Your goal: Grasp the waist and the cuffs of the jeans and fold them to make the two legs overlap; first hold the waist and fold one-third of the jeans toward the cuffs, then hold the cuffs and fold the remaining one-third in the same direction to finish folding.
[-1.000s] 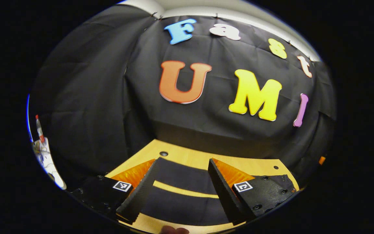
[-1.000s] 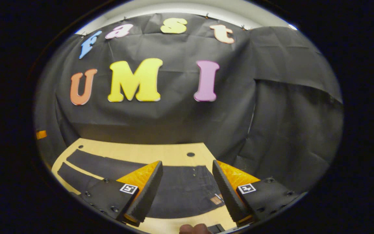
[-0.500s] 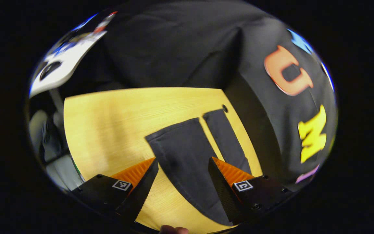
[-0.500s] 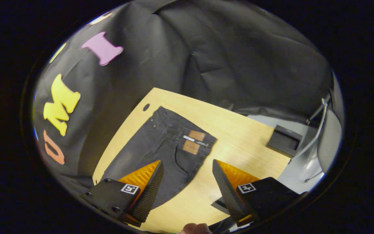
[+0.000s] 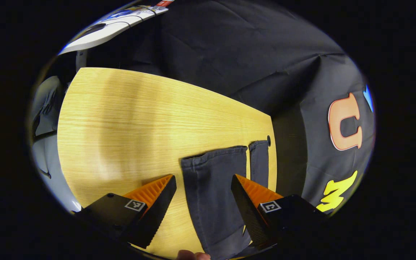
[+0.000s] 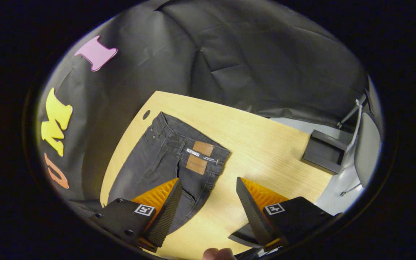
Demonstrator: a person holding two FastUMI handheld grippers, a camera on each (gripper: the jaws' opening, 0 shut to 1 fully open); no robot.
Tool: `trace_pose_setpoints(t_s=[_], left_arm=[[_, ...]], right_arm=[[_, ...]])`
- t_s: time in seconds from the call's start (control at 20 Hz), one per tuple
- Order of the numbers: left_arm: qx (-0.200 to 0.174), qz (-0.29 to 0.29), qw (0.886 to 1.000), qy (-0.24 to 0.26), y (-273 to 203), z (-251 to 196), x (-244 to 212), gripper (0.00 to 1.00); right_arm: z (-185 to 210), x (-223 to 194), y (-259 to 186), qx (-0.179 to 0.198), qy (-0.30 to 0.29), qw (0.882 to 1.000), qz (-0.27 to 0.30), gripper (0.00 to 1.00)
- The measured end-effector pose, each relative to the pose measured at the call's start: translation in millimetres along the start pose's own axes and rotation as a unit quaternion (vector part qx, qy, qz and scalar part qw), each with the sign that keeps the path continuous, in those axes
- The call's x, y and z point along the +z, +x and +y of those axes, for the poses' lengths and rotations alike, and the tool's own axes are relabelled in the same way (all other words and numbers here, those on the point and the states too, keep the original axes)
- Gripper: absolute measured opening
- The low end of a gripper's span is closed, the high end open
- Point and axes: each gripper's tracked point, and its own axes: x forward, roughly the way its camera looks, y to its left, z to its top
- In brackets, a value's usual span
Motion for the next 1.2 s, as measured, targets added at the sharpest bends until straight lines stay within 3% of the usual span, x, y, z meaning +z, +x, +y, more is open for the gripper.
trace_pose_setpoints(t_s=[0.15,0.2,0.25,0.7,0.85,0.9,0.95,1.0,1.05,1.1,1.2], left_arm=[[0.004,0.0,1.0,0.012,12.7,-10.3,0.5,0.99],[0.004,-0.001,1.0,0.014,16.1,-13.1,0.0,0.88],[0.005,-0.001,1.0,0.013,17.9,-14.4,0.5,0.99],[-0.031,0.025,0.999,0.005,39.2,-39.5,-9.5,0.93],[-0.035,0.032,0.999,0.01,46.2,-43.3,-14.1,0.86],[-0.037,0.036,0.999,0.012,49.1,-46.0,-16.5,0.72],[-0.04,0.04,0.998,0.011,50.9,-48.5,-19.1,0.77],[-0.042,0.042,0.998,0.008,53.3,-51.1,-21.3,0.74],[-0.043,0.044,0.998,0.004,56.3,-52.1,-23.1,0.8],[-0.045,0.047,0.998,0.002,59.4,-53.4,-26.0,0.65],[-0.039,0.049,0.998,-0.003,65.3,-51.6,-30.1,0.53]], right_arm=[[-2.2,0.1,13.2,-0.019,-0.007,1.0,0.002,0.94],[-1.4,0.6,16.0,-0.025,-0.007,1.0,0.001,0.94],[0.5,2.4,19.2,-0.029,-0.006,1.0,0.0,0.92],[22.0,7.7,42.0,-0.015,0.005,1.0,-0.009,0.94],[22.9,6.8,46.9,-0.04,-0.019,0.999,-0.02,0.95],[23.5,6.3,47.8,-0.051,-0.02,0.998,-0.023,0.95],[23.5,7.1,48.6,-0.065,-0.019,0.997,-0.028,0.95],[19.9,5.7,50.2,-0.088,-0.02,0.995,-0.033,0.93],[18.1,6.8,50.6,-0.107,-0.028,0.993,-0.04,0.96],[15.8,5.6,51.7,-0.125,-0.041,0.99,-0.043,0.72],[9.0,6.2,50.5,-0.158,-0.079,0.983,-0.045,0.71]])
